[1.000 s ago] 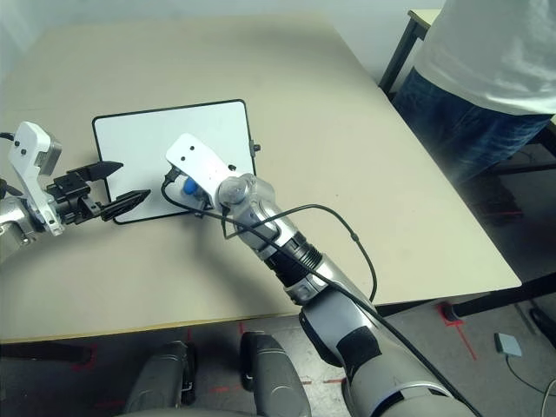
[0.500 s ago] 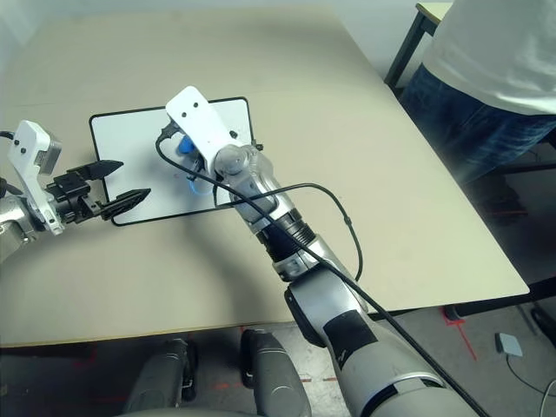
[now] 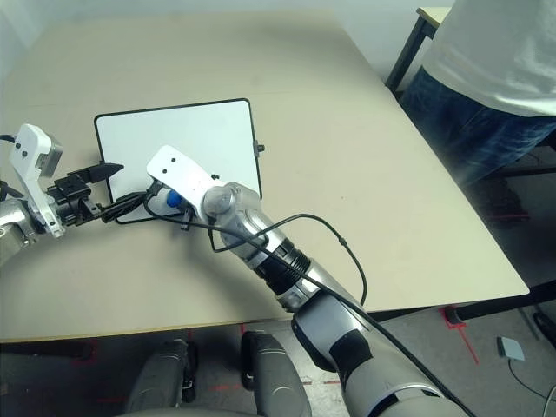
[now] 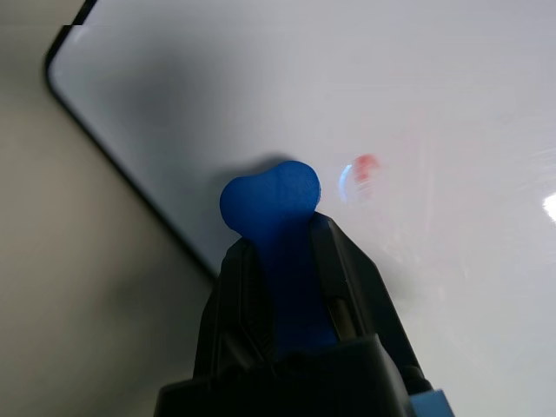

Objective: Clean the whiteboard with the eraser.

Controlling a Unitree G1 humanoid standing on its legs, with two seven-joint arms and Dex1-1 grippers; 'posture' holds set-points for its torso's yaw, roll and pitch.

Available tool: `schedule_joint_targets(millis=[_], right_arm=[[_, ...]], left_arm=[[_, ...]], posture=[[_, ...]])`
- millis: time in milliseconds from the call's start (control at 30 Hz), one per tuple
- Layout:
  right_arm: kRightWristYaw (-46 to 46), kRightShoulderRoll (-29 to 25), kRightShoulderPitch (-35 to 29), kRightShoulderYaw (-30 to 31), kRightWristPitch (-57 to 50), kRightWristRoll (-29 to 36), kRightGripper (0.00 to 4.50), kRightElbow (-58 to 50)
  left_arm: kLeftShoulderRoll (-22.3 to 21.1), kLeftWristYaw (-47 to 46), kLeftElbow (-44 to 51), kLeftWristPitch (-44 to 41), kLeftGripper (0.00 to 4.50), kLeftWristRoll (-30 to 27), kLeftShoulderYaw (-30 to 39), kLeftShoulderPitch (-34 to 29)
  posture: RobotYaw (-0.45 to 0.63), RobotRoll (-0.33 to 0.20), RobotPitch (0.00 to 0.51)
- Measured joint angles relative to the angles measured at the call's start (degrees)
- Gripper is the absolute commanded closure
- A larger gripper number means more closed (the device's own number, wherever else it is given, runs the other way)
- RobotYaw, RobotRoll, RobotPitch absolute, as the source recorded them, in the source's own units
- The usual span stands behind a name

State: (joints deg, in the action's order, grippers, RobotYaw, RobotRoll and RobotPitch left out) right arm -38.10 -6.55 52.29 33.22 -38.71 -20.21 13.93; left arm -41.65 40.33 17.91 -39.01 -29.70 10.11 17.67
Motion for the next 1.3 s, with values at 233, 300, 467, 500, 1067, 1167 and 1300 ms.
schedule_joint_targets(millis=[233,300,467,500,1067,1167,1300], right_arm=[[4.9,0.2,3.9,-5.3,2.4,0.1,3.70,4.5],[4.9,0.4,3.9,-5.3,2.4,0.1,3.70,4.4],[3.2,-0.5,1.0,-4.1,1.2,-0.4,3.70,1.1],[2.5,-0.7,0.5,-3.3,0.8,-0.6,3.70,0.4],[8.6,2.0,3.1,-7.3,5.6,0.0,3.70,5.6],[8.6,2.4,3.1,-7.3,6.3,0.0,3.70,5.7],[5.4,1.1,1.6,-5.7,5.2,-0.4,3.70,3.5]], left_arm=[[0.0,0.0,0.0,0.0,0.00,0.0,0.0,0.0],[0.0,0.0,0.0,0.0,0.00,0.0,0.0,0.0],[-0.1,0.0,0.1,0.0,0.00,0.0,0.1,0.0],[-0.1,0.0,0.1,0.0,0.00,0.0,0.1,0.0],[-0.3,0.1,0.2,0.0,0.00,-0.1,0.2,-0.1],[-0.3,0.1,0.2,0.0,0.00,-0.1,0.2,-0.1],[-0.3,0.0,0.2,0.0,0.00,-0.1,0.2,-0.1]], posture=[[0.18,0.000,0.166],[0.18,0.000,0.167],[0.18,0.000,0.169],[0.18,0.000,0.170],[0.18,0.000,0.170],[0.19,0.000,0.170],[0.19,0.000,0.170]])
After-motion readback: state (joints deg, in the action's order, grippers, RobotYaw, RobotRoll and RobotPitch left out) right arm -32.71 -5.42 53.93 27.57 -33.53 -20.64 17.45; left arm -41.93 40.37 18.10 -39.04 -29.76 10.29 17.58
